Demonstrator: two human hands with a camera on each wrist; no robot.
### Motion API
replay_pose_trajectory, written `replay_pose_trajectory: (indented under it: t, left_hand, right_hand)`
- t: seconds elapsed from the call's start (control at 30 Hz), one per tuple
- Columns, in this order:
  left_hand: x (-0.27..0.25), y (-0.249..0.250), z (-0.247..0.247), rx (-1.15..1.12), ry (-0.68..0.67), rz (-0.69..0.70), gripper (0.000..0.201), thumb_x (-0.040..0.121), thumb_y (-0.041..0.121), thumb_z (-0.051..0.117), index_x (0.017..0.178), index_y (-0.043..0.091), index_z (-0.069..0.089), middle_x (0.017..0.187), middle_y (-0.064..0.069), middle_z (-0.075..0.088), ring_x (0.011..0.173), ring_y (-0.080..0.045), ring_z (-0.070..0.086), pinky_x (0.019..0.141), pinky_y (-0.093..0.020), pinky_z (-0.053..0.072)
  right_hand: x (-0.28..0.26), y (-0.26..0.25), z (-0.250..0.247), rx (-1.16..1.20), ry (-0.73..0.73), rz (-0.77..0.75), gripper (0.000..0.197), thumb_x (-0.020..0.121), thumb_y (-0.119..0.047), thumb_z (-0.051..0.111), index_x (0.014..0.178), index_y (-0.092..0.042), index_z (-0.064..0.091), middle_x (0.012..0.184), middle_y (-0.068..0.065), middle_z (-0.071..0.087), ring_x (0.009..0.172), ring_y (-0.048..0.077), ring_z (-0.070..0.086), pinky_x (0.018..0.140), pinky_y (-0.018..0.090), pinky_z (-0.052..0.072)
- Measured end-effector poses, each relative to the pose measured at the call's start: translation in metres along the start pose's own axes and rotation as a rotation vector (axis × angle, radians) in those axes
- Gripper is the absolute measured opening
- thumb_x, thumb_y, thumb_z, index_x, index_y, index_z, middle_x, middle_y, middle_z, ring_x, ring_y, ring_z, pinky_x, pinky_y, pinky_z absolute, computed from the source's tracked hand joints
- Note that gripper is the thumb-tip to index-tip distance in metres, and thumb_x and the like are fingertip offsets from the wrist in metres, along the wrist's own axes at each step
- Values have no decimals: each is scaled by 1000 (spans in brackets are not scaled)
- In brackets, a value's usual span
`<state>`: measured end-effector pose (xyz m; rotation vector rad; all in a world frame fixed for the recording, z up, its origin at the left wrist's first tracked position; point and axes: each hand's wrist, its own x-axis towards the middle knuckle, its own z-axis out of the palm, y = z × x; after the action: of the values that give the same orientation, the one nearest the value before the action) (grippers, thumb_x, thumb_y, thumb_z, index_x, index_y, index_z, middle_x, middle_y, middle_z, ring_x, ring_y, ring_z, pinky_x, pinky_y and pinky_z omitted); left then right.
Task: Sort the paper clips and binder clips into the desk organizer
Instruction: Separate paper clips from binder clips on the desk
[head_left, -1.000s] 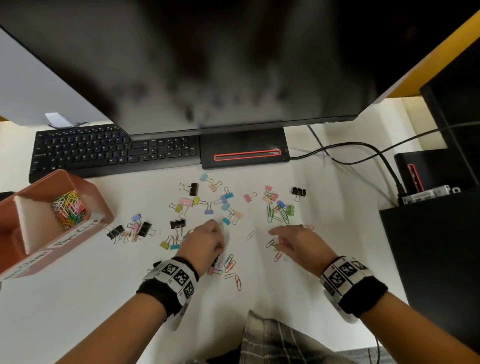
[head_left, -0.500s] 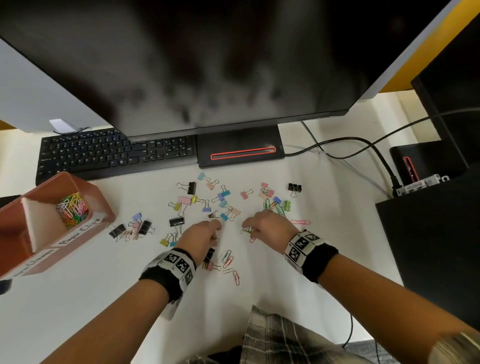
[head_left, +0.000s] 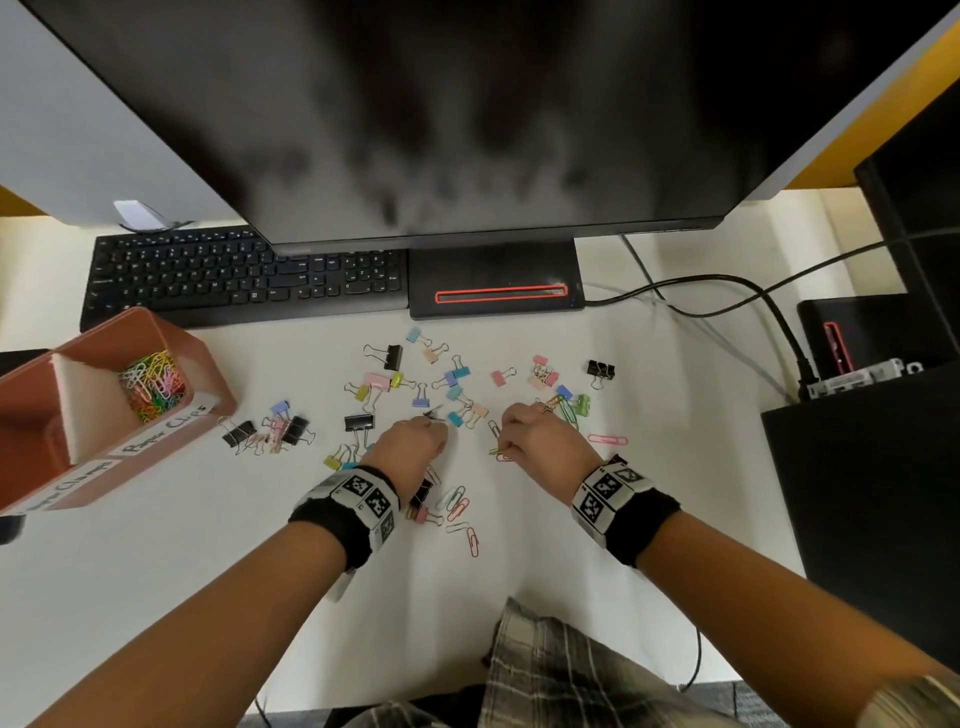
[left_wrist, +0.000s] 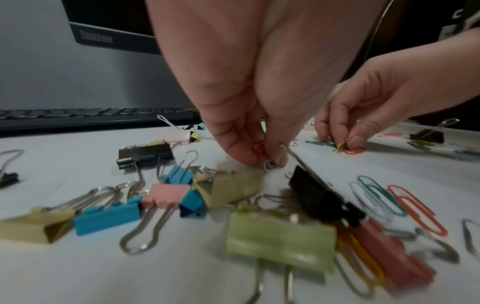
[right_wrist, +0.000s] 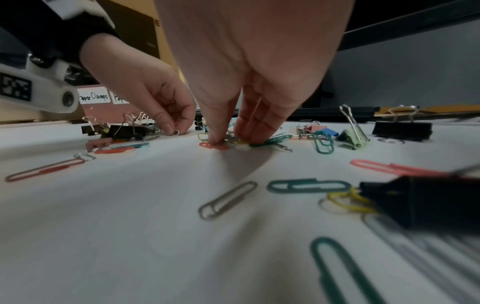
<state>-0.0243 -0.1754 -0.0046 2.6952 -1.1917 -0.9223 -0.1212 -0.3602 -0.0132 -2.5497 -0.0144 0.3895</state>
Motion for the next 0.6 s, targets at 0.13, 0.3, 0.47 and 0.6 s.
replay_pose_trajectory:
  t: [0.13, 0.3, 0.47, 0.6]
  left_hand:
    - [-2, 5, -19, -195, 30, -32, 20, 87, -2, 46, 100, 12, 53, 91, -3, 56, 82, -17, 52, 73, -23, 40]
    - [-35, 26, -32, -460, 93, -27, 26, 87, 12, 60, 111, 15, 50, 84, 1, 66, 74, -18, 63, 69, -23, 49]
    - [-59, 45, 16, -453, -46, -96, 56, 83, 12, 64, 132, 14, 37, 94, -6, 69, 85, -17, 62, 80, -27, 48]
    - [-58, 45, 42, -453, -32, -200, 59, 85, 13, 60, 136, 13, 30, 102, -9, 65, 94, -23, 61, 84, -31, 48]
  right_hand:
    - [-7, 0, 0, 99, -3, 43, 21, 88, -18, 58, 107, -10, 63, 109, 6, 58, 101, 24, 53, 87, 41, 48]
    - [-8, 0, -6, 55, -146, 49, 60, 77, -22, 73, 130, -15, 47, 121, 7, 50, 113, 24, 44, 95, 36, 43]
    - [-7, -2, -1, 102, -98, 74, 41, 80, -10, 68, 120, -5, 59, 118, 12, 47, 107, 28, 51, 93, 28, 42]
    - [-6, -6, 1, 107, -105, 64, 23, 87, -3, 58, 108, 0, 66, 119, 14, 53, 104, 27, 56, 84, 15, 33]
